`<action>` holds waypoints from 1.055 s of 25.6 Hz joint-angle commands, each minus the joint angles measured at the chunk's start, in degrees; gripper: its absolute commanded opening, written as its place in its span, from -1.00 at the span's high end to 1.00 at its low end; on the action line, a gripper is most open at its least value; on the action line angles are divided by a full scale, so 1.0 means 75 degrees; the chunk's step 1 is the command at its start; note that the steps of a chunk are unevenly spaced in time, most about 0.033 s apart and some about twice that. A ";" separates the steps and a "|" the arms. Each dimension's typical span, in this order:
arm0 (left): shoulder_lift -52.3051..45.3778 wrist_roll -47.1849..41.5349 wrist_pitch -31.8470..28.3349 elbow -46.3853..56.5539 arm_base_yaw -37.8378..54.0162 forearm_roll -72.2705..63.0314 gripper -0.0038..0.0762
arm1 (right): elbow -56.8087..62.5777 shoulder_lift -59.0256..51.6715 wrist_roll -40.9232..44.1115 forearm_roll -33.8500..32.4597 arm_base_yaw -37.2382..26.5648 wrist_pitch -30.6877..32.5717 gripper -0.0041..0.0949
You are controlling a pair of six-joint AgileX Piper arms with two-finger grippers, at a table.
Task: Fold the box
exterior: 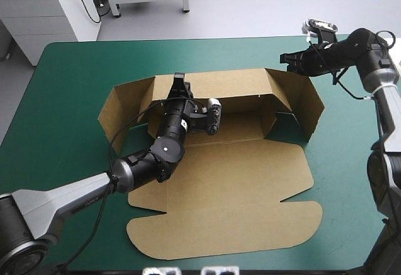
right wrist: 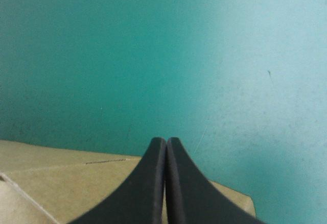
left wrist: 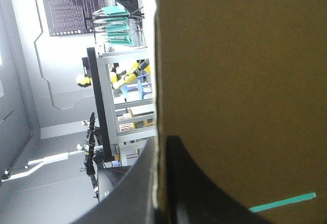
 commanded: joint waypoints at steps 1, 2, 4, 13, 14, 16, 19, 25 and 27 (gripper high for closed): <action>-0.0303 -0.0071 0.0231 -0.0262 -0.0005 0.0359 0.92 | -0.0190 -0.0390 -0.0256 0.0071 -0.0024 0.0835 0.96; -0.0303 -0.0071 0.0231 -0.0262 -0.0005 0.0359 0.92 | -0.0190 -0.0404 -0.0256 0.0013 -0.0024 0.0899 0.96; -0.0303 -0.0136 0.0250 -0.0262 -0.0005 0.0359 0.92 | -0.0190 -0.0422 -0.0366 -0.0005 -0.0024 0.1295 0.96; -0.0303 -0.0319 0.0411 -0.0348 -0.0005 0.0359 0.92 | -0.0190 -0.0451 -0.0568 0.0290 -0.0462 0.1701 0.96; -0.0303 -0.0304 0.0411 -0.0387 -0.0005 0.0359 0.92 | -0.0190 -0.0451 -0.0568 0.0307 -0.0517 0.1751 0.96; -0.0303 -0.0304 0.0393 -0.0541 -0.0005 0.0359 0.92 | -0.0190 -0.0451 -0.0627 0.0365 -0.0614 0.1884 0.96; -0.0303 -0.0304 0.0303 -0.0746 -0.0005 0.0358 0.92 | -0.0177 -0.0473 -0.0733 0.0436 -0.0629 0.1885 0.96; -0.0303 -0.0304 0.0269 -0.0807 -0.0005 0.0330 0.92 | 0.0392 -0.0727 -0.1382 0.1325 -0.0629 0.1689 0.96; -0.0303 -0.0304 0.0269 -0.0807 -0.0005 0.0346 0.92 | 0.1047 -0.1062 -0.1673 0.1533 -0.0629 0.1269 0.96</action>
